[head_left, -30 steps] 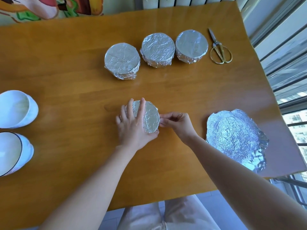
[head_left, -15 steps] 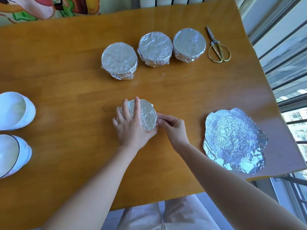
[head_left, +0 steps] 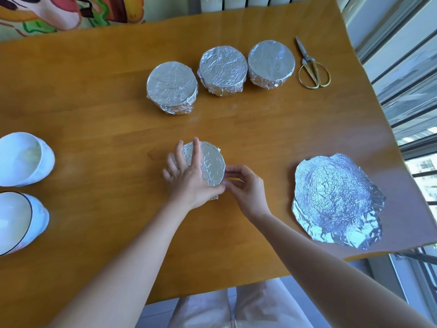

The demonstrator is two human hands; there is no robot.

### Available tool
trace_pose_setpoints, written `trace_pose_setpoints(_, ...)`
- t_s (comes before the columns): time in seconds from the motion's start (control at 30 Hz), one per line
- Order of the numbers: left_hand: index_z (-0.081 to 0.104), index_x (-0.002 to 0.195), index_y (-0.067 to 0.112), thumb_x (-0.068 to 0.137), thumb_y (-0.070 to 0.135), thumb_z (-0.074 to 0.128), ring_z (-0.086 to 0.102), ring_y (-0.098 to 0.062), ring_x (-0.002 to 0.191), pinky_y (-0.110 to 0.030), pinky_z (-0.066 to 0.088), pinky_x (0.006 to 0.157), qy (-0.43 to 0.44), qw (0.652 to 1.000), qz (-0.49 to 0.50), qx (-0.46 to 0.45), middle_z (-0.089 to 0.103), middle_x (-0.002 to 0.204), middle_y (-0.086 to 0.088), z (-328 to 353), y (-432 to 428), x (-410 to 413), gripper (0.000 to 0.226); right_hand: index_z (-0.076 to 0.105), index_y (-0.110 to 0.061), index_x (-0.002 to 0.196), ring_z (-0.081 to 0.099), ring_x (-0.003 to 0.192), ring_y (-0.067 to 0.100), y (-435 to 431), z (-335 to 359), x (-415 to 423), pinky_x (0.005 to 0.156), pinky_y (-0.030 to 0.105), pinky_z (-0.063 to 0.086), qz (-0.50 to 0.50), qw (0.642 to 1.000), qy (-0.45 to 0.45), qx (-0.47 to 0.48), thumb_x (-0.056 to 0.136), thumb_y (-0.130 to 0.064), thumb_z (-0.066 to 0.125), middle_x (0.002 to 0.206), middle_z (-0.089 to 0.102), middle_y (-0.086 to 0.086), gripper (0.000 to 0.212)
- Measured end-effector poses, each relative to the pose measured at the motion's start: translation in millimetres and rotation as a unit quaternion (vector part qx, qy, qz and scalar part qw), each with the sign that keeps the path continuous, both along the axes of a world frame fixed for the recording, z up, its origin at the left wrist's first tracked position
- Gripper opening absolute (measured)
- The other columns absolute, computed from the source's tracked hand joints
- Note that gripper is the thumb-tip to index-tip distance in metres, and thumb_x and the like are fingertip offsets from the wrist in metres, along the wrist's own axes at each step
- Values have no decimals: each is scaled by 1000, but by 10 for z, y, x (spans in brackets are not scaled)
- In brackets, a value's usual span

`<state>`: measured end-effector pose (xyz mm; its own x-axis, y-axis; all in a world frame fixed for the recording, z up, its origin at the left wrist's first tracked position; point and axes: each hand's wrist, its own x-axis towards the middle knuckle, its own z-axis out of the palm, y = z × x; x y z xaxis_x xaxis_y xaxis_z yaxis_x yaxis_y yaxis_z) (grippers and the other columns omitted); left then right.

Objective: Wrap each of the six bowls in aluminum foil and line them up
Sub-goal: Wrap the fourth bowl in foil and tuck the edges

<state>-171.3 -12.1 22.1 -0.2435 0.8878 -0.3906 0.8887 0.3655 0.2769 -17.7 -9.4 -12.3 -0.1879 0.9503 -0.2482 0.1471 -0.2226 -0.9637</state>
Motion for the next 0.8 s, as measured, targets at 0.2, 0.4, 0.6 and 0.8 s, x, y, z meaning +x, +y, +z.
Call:
trace_pose_setpoints(0.2,-15,155,36,62,65,77,0,-35,145,-49,16,112,9,999,28,21,-12,161,-8,-41,-7,57,134,71,-19,87,71,82,7,100,-47,5,78,18,53,-12,999,-32,-26,82,-3,76,87,74,-6,18)
trace_pose_setpoints(0.4,-13,155,36,63,67,74,2,-35,145,-49,16,112,10,998,58,36,-8,161,-9,-57,4,85,131,75,-4,89,71,74,9,21,-77,-98,71,18,53,-85,993,19,-79,86,-2,72,83,76,4,4)
trace_pose_setpoints(0.6,-9,156,34,67,68,72,4,-37,144,-51,14,112,1,995,92,42,-6,161,-10,-55,23,119,126,77,-7,90,73,81,19,25,-86,-169,77,29,57,-112,990,29,-86,86,-2,70,85,77,6,9)
trace_pose_setpoints(0.8,-7,157,34,65,71,72,2,-39,145,-53,13,113,-22,992,116,46,-7,162,-10,-75,34,118,127,73,-17,113,64,110,13,-93,-76,-42,95,26,51,18,998,37,-41,88,1,66,117,67,1,32)
